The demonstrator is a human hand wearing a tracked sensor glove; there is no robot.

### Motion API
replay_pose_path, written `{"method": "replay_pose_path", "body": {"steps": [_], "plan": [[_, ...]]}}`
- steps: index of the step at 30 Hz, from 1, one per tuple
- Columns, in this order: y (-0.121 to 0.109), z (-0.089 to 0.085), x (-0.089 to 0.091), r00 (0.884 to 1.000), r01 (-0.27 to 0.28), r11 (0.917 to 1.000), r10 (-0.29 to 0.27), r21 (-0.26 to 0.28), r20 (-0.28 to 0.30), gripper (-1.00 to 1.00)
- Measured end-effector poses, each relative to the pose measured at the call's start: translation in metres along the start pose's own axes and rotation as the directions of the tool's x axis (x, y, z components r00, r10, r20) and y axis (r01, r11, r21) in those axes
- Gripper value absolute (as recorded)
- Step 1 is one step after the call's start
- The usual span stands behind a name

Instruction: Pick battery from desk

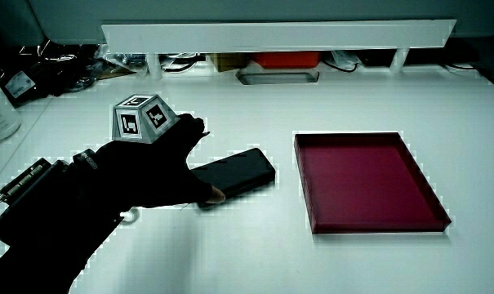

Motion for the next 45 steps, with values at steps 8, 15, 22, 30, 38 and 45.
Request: {"method": "replay_pose_path", "body": {"steps": [8, 15, 22, 30, 38, 45], "plan": [[0.031, -0.009, -0.002, 0.99, -0.093, 0.9955, 0.095, -0.02, 0.101, 0.0], [0.063, -0.032, -0.02, 0.99, -0.087, 0.9933, 0.095, -0.076, 0.103, 0.0], [0.085, -0.051, -0.019, 0.98, -0.17, 0.9796, 0.18, -0.107, 0.087, 0.0], [0.1, -0.067, -0.022, 0.974, -0.198, 0.9699, 0.21, -0.142, 0.079, 0.0], [0.105, -0.08, -0.025, 0.972, -0.21, 0.9634, 0.225, -0.166, 0.073, 0.0], [0.107, -0.081, -0.024, 0.975, -0.201, 0.9695, 0.211, -0.14, 0.062, 0.17]]}}
